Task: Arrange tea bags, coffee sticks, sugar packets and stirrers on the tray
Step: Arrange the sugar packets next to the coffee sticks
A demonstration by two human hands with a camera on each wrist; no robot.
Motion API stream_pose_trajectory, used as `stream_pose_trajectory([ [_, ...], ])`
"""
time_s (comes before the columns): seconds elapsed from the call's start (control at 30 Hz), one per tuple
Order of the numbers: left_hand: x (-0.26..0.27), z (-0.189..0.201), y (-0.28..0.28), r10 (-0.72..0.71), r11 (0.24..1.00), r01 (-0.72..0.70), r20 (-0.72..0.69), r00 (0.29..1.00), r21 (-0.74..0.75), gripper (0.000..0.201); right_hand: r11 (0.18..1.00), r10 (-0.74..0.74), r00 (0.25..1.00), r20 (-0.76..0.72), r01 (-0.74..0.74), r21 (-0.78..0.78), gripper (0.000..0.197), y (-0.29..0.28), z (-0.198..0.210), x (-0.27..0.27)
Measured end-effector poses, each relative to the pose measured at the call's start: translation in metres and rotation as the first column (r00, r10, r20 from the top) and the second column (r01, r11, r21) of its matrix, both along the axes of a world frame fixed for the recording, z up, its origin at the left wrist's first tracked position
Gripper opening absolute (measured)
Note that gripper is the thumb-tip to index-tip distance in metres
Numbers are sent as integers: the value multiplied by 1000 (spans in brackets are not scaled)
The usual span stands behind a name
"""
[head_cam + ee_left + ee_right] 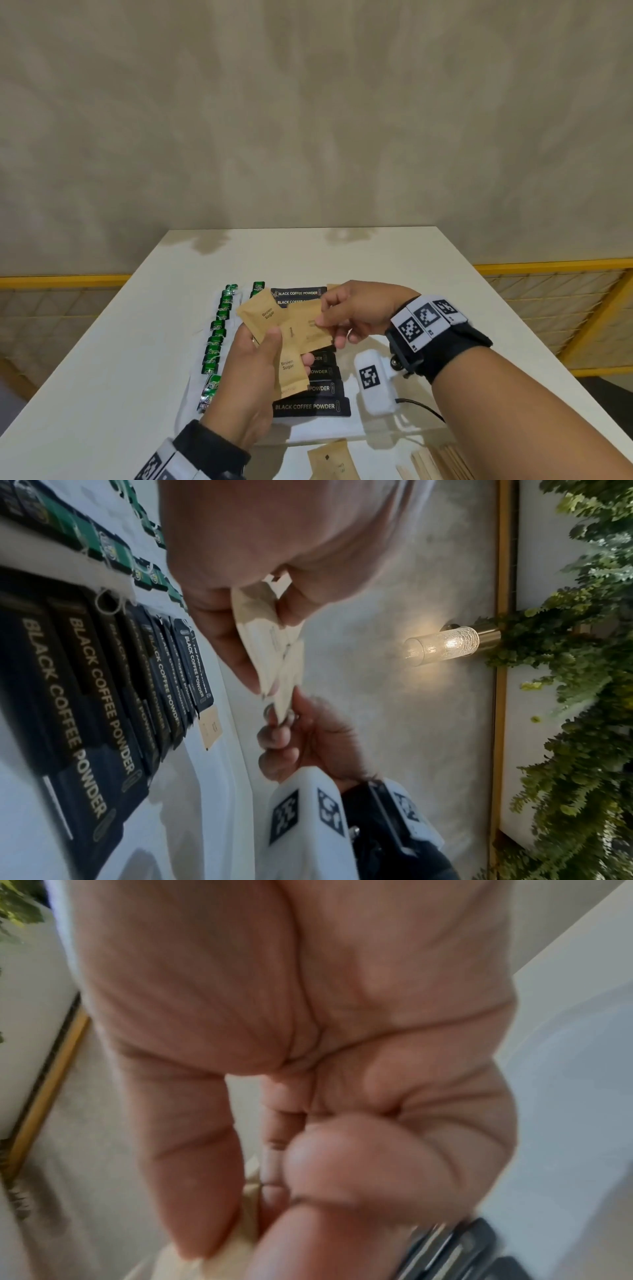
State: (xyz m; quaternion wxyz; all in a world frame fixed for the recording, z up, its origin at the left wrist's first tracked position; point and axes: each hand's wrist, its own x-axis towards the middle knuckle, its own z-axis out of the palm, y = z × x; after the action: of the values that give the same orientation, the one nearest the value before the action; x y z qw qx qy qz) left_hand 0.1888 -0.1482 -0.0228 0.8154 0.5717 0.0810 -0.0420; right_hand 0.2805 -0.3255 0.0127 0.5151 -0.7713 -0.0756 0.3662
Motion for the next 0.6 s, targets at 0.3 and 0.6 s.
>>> stream_pose_trajectory([
  [0.3,-5,1,9,15,1000,-15,-22,1000,-7,23,580,-33,960,278,245,-777,24,-24,-37,38],
  [0.6,-10,4,10,11,1000,-10,-28,1000,4,20,620,-121,953,278,291,-729,36,-13,-53,62],
])
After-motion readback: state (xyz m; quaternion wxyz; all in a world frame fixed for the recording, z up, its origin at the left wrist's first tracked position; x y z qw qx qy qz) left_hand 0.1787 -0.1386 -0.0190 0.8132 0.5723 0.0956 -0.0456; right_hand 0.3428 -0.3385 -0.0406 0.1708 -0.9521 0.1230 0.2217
